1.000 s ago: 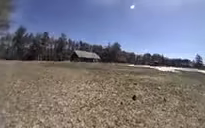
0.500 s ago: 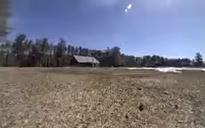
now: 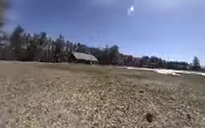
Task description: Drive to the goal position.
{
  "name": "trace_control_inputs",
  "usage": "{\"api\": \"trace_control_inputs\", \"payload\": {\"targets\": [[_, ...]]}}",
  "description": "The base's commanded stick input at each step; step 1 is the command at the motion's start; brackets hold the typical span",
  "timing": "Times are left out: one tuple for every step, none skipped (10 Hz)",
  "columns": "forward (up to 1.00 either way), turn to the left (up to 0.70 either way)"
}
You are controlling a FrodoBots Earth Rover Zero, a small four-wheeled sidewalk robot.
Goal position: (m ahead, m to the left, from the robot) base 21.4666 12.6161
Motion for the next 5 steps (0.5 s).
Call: {"api": "trace_control_inputs", "payload": {"targets": [[0.70, 0.00], [0.70, 0.00], [0.70, 0.00], [0.70, 0.00], [0.70, 0.00]]}}
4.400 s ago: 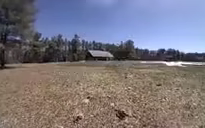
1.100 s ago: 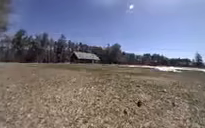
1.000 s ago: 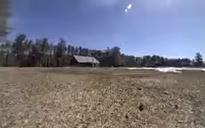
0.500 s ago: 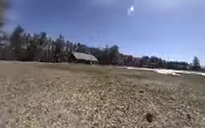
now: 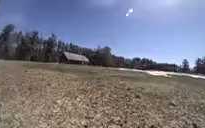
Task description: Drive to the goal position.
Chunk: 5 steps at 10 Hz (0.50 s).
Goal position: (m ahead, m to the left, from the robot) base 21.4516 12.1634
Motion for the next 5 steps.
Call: {"api": "trace_control_inputs", "payload": {"targets": [[0.70, 0.00], [0.70, 0.00], [0.70, 0.00], [0.70, 0.00], [0.70, 0.00]]}}
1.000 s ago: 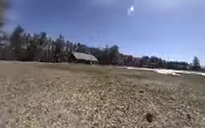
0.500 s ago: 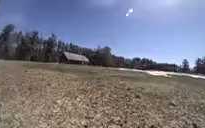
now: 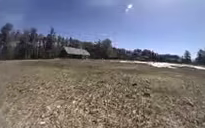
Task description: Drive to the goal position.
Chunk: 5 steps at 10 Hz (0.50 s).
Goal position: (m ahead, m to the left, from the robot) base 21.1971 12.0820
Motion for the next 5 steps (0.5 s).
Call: {"api": "trace_control_inputs", "payload": {"targets": [[0.70, 0.00], [0.70, 0.00], [0.70, 0.00], [0.70, 0.00], [0.70, 0.00]]}}
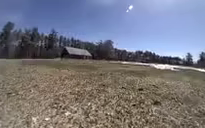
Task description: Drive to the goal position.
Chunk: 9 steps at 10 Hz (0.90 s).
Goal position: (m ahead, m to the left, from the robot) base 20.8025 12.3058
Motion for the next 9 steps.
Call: {"api": "trace_control_inputs", "payload": {"targets": [[0.70, 0.00], [0.70, 0.00], [0.70, 0.00], [0.70, 0.00], [0.70, 0.00], [0.70, 0.00], [0.70, 0.00], [0.70, 0.00], [0.70, 0.00]]}}
